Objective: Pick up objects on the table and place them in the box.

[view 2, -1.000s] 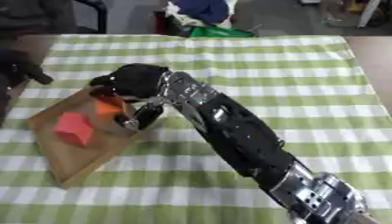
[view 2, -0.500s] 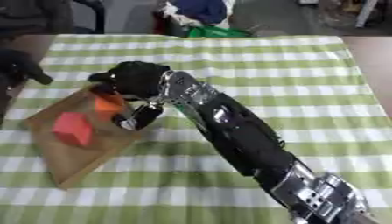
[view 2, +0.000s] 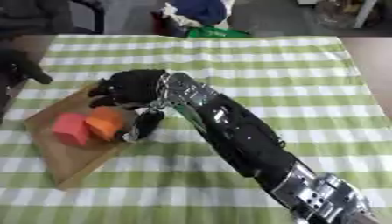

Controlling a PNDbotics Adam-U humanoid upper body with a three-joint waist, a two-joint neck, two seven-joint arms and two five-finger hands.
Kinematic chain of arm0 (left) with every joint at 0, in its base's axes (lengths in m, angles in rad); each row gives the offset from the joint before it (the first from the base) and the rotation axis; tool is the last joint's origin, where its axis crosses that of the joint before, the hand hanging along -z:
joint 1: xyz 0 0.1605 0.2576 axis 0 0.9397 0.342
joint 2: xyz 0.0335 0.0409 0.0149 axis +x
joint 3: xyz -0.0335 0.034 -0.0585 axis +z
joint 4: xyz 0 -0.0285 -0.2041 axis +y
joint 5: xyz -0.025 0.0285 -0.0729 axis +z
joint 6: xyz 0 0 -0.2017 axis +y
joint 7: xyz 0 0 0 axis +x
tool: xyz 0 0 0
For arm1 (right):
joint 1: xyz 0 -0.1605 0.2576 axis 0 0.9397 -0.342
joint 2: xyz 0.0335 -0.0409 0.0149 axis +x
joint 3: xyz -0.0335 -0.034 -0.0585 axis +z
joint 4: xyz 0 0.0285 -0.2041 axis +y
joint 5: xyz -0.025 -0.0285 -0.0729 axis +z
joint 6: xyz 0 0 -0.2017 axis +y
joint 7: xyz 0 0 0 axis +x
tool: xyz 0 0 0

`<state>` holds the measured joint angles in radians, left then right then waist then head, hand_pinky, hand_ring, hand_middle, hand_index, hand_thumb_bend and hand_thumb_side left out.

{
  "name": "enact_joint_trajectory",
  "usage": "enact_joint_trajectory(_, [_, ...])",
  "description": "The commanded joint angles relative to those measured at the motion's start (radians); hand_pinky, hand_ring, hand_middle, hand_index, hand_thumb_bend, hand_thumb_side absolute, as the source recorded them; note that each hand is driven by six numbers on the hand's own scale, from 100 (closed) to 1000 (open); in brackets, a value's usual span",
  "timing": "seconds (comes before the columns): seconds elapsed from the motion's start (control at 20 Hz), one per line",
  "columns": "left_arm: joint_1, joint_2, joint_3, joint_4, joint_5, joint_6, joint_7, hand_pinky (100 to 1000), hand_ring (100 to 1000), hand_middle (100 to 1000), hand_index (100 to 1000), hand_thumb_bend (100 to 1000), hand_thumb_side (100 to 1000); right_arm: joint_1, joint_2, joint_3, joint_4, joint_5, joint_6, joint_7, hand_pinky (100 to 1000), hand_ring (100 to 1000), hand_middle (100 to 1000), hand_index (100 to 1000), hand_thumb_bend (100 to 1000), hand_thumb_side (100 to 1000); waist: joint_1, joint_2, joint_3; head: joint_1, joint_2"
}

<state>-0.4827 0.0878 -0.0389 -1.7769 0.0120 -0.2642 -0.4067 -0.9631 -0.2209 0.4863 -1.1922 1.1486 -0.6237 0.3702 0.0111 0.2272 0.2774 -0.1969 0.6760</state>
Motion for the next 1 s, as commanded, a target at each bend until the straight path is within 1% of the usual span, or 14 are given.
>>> enact_joint_trajectory(0.05, [-0.007, 0.005, 0.005, -0.018, 0.001, 0.0, 0.002, 640, 574, 569, 767, 194, 600, -0.018, -0.026, -0.016, -0.032, -0.037, 0.006, 0.015, 934, 983, 1000, 1000, 162, 680, 0.005, -0.024, -0.003, 0.003, -0.006])
enact_joint_trajectory(0.2, [-0.003, 0.007, 0.006, -0.017, 0.001, 0.0, 0.004, 639, 574, 570, 767, 195, 599, -0.017, -0.05, -0.028, -0.047, -0.106, 0.02, 0.025, 939, 978, 1000, 1000, 100, 652, 0.005, -0.028, -0.013, 0.01, -0.005])
enact_joint_trajectory(0.4, [0.003, 0.013, 0.013, -0.02, -0.001, 0.0, 0.009, 640, 575, 570, 767, 197, 599, -0.016, -0.095, -0.054, -0.095, -0.265, 0.065, 0.051, 945, 972, 1000, 1000, 100, 581, 0.007, -0.033, -0.037, 0.022, 0.0])
enact_joint_trajectory(0.7, [0.018, 0.027, 0.03, -0.021, -0.008, 0.001, 0.025, 639, 575, 570, 767, 198, 600, 0.011, -0.178, -0.097, -0.234, -0.477, 0.153, 0.08, 951, 966, 1000, 1000, 100, 491, 0.011, -0.04, -0.073, 0.047, 0.006])
enact_joint_trajectory(0.8, [0.028, 0.034, 0.041, -0.019, -0.011, 0.001, 0.035, 638, 575, 569, 767, 197, 603, 0.03, -0.208, -0.116, -0.289, -0.545, 0.183, 0.072, 947, 960, 1000, 1000, 100, 436, 0.013, -0.04, -0.089, 0.06, 0.007])
enact_joint_trajectory(1.0, [0.045, 0.052, 0.068, -0.017, -0.021, 0.002, 0.06, 638, 574, 569, 766, 197, 605, 0.096, -0.275, -0.161, -0.407, -0.675, 0.24, 0.023, 949, 948, 994, 1000, 100, 401, 0.017, -0.038, -0.124, 0.106, 0.006])
